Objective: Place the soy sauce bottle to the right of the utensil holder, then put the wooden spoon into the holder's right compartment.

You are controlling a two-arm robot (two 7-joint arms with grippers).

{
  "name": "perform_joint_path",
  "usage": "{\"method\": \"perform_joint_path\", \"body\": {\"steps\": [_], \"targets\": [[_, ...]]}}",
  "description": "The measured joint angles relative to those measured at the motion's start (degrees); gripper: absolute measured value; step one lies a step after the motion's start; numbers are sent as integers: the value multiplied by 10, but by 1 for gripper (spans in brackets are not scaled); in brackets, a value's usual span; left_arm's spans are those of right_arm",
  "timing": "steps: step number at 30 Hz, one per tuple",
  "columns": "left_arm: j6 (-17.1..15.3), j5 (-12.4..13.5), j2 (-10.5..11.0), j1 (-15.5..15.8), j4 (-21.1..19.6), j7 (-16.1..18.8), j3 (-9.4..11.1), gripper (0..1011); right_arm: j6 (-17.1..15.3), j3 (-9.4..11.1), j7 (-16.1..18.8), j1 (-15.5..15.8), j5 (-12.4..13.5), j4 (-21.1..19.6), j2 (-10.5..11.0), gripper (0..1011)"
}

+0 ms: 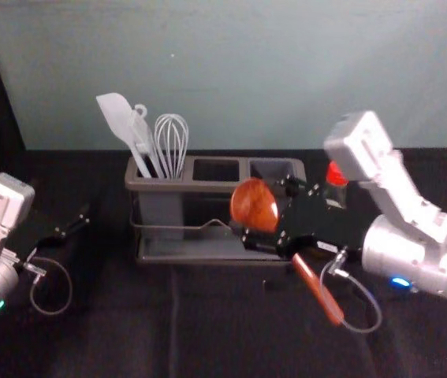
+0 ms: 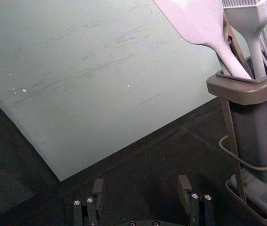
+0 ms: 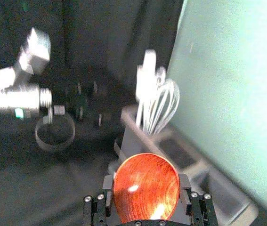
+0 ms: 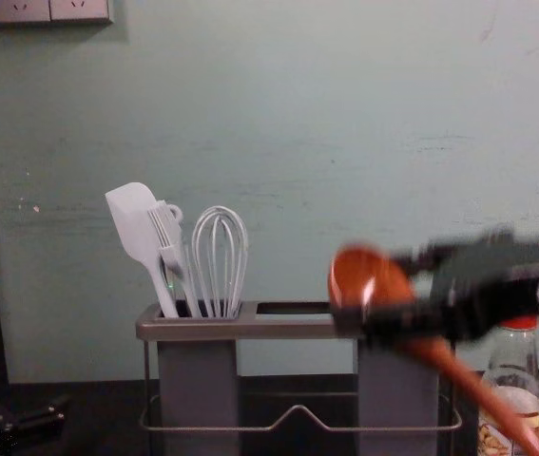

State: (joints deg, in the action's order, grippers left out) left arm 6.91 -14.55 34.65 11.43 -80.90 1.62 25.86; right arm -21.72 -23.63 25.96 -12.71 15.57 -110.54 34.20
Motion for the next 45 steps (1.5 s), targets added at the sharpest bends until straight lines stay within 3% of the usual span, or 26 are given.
{"method": "perform_joint_path", "body": {"steps": [6,9,14,20,23,27,37,45], "targets": [[0,0,0,0,0,0,0,1011,88,44,-14,17,22,-27,-6,838],[0,0,0,0,0,0,0,1011,123,56,-22,10,27,-22,-19,838],[0,0,0,0,0,0,0,1011,164,59,-24,-19,31,10,-42,838],[0,0,0,0,0,0,0,1011,174,39,-15,-85,37,80,-76,838],[0,0,0,0,0,0,0,1011,174,22,-14,-127,28,130,-97,838],[0,0,0,0,0,0,0,1012,175,10,-14,-160,19,176,-116,838],[0,0,0,0,0,0,0,1011,182,-6,-14,-217,-1,271,-145,838],[0,0,0,0,0,0,0,1011,191,-15,-6,-238,-9,310,-159,838]]}}
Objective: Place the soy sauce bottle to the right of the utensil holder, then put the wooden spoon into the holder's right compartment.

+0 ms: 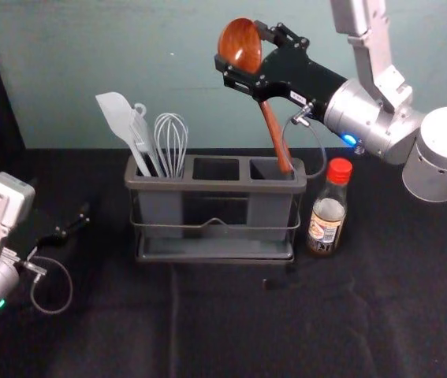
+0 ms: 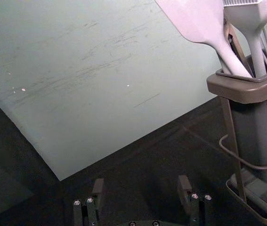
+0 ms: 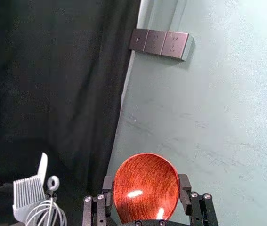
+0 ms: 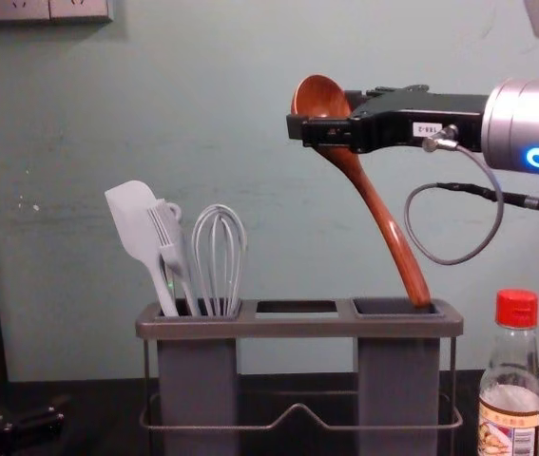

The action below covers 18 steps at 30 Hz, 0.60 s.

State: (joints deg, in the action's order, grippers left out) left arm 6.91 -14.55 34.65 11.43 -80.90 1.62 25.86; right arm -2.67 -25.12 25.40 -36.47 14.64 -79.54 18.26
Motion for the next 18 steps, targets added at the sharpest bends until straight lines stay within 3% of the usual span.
{"method": "perform_joint_path", "body": {"steps": [9,18], "targets": [[0,0,0,0,0,0,0,1012,5,-5,8,-16,-5,29,-12,838],[0,0,0,0,0,0,0,1012,10,-7,13,-13,-3,37,-14,838]]}}
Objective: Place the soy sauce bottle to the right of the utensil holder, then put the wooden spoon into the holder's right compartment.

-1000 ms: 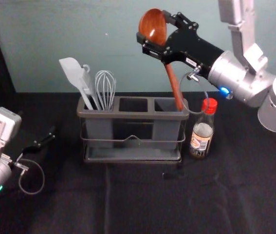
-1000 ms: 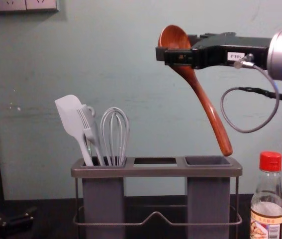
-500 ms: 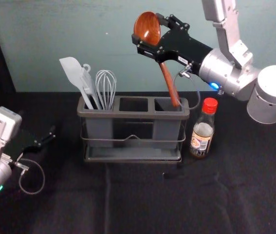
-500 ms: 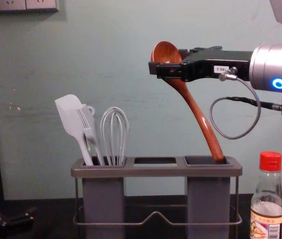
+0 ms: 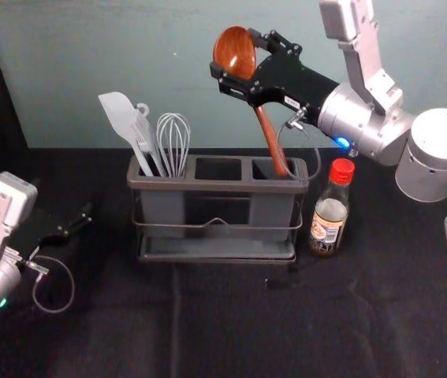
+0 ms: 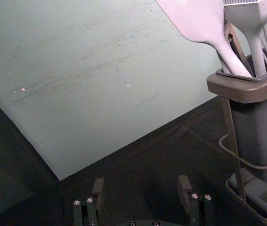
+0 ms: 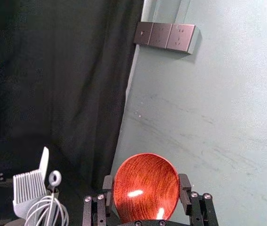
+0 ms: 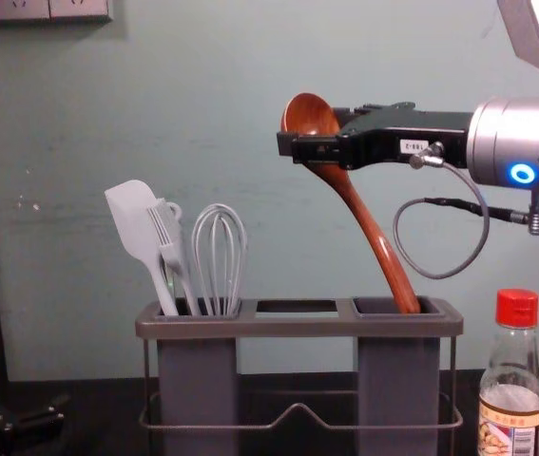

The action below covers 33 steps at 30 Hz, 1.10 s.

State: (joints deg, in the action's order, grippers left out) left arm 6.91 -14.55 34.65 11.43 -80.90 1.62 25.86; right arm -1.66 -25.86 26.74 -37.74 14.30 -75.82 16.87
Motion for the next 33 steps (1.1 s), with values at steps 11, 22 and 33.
{"method": "perform_joint_path", "body": {"steps": [11,22,33], "targets": [[0,0,0,0,0,0,0,1011,-7,1,9,26,8,-42,20,838],[0,0,0,0,0,0,0,1012,-59,17,14,75,30,-138,75,838],[0,0,0,0,0,0,0,1011,-92,40,29,135,76,-212,141,838]]}}
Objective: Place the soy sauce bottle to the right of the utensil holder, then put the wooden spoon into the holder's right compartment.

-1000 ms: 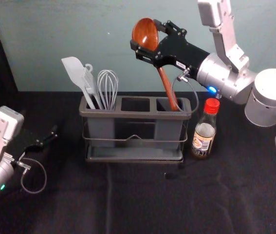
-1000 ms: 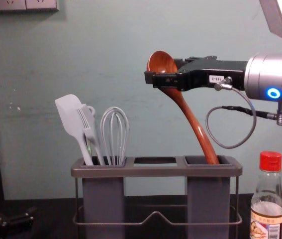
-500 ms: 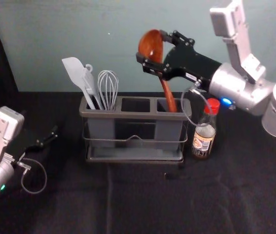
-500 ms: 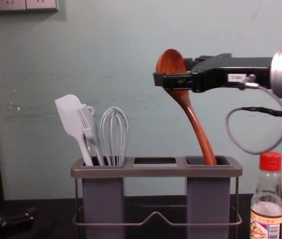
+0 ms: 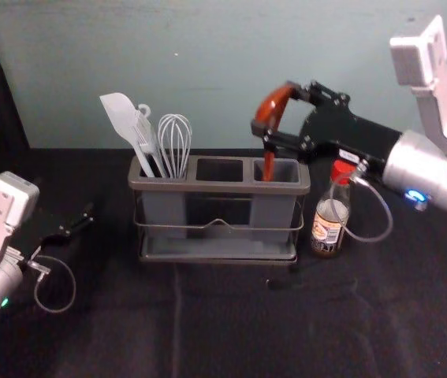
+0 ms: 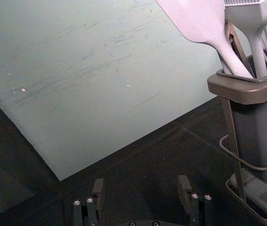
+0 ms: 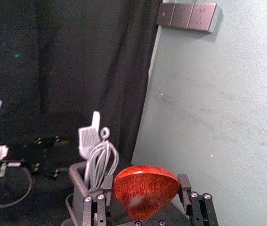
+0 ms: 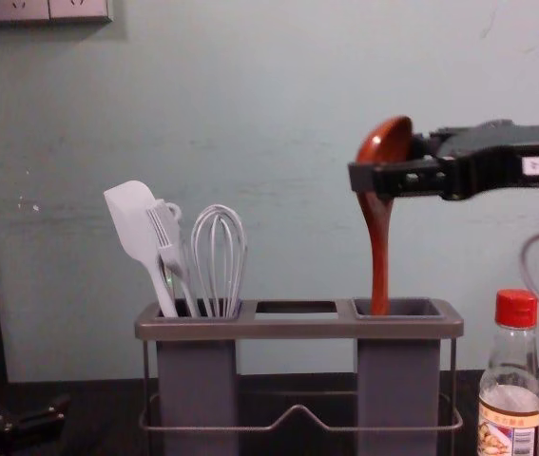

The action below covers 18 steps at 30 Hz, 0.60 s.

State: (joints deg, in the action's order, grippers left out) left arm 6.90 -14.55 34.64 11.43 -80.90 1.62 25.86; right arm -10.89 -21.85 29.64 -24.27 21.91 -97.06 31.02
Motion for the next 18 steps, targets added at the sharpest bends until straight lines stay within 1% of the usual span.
{"method": "perform_joint_path", "body": {"steps": [1,2,3,7,10,18], "targets": [[0,0,0,0,0,0,0,1011,-3,2,1,7,6,-7,9,838],[0,0,0,0,0,0,0,1011,-3,2,1,7,6,-7,9,838],[0,0,0,0,0,0,0,1011,-9,2,1,12,9,-13,17,838],[0,0,0,0,0,0,0,1011,-27,0,1,22,17,-22,35,838],[0,0,0,0,0,0,0,1011,-32,-2,-6,23,17,-21,39,838],[0,0,0,0,0,0,0,1011,-40,-15,-11,12,15,0,37,838]]}}
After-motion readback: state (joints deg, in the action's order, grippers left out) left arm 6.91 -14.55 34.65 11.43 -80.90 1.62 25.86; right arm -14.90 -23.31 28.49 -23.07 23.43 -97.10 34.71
